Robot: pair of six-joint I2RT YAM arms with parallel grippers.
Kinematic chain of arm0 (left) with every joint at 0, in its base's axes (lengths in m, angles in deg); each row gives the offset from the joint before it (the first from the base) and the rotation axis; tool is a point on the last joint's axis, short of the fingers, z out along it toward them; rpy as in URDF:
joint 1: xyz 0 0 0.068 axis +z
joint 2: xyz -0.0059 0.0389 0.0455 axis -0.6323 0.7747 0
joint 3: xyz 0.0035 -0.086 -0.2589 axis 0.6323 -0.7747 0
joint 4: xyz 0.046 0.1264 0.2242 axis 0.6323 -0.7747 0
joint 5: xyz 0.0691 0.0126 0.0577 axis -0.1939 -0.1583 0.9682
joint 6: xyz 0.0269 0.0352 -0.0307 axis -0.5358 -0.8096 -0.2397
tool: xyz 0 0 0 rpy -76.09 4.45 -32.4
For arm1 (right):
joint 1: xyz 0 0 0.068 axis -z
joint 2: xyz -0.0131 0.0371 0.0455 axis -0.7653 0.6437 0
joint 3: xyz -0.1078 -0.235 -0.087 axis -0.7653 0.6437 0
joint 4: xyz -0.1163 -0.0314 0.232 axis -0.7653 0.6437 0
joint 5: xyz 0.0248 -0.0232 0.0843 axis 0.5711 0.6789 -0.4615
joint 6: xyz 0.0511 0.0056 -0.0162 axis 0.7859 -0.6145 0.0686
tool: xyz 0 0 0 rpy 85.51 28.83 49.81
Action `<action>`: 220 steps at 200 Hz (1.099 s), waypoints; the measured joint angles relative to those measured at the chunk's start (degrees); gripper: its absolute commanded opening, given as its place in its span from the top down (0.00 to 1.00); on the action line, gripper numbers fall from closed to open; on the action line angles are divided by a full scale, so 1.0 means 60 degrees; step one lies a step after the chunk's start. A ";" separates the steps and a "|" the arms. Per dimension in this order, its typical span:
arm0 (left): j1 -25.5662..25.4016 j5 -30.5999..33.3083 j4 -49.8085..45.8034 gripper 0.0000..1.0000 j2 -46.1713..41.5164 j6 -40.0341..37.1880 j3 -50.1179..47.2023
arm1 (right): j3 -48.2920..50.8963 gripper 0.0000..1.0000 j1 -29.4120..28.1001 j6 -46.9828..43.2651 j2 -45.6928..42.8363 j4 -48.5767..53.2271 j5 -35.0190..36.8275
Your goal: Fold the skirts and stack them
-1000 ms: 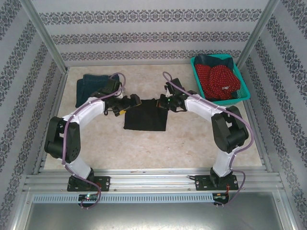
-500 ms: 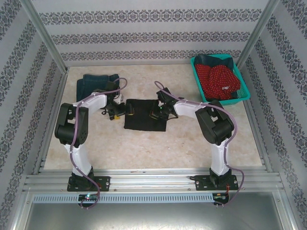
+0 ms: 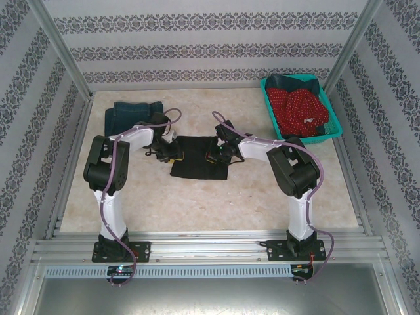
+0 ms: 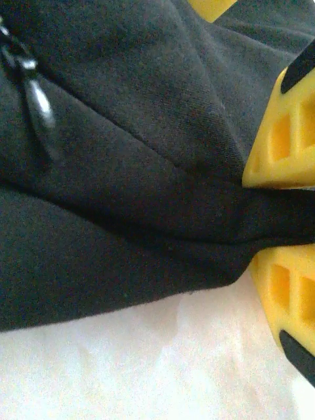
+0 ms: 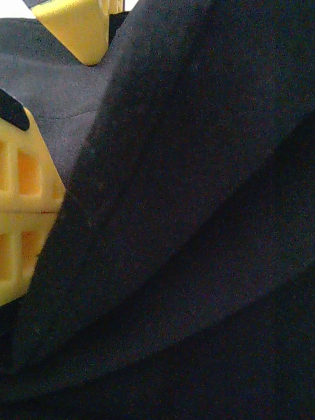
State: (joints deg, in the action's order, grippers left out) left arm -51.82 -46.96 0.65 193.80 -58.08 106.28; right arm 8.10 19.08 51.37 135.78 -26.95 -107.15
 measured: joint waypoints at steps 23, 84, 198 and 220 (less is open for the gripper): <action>-0.0127 0.0237 -0.0022 1.00 0.0000 0.0124 0.0175 | 0.0069 0.99 0.0000 0.0025 -0.0004 -0.0149 -0.0066; -0.0973 0.3096 -0.1158 1.00 -0.0368 0.0135 0.1129 | 0.0750 0.67 0.0000 0.0361 -0.0448 -0.0852 0.0022; -0.0681 0.8950 -0.2958 1.00 0.0211 -0.2076 0.4707 | 0.0841 0.02 0.0499 -0.1177 -0.4291 0.0259 0.3279; -0.0222 0.9413 -0.3027 1.00 0.0790 -0.2838 0.5799 | 0.0754 0.02 0.0499 -0.1490 -0.4324 0.0605 0.3475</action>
State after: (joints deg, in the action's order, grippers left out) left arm -53.15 9.52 -17.51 198.55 -75.11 141.08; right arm 12.62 22.07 42.43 109.84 -23.32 -86.30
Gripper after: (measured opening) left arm 0.069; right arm 0.978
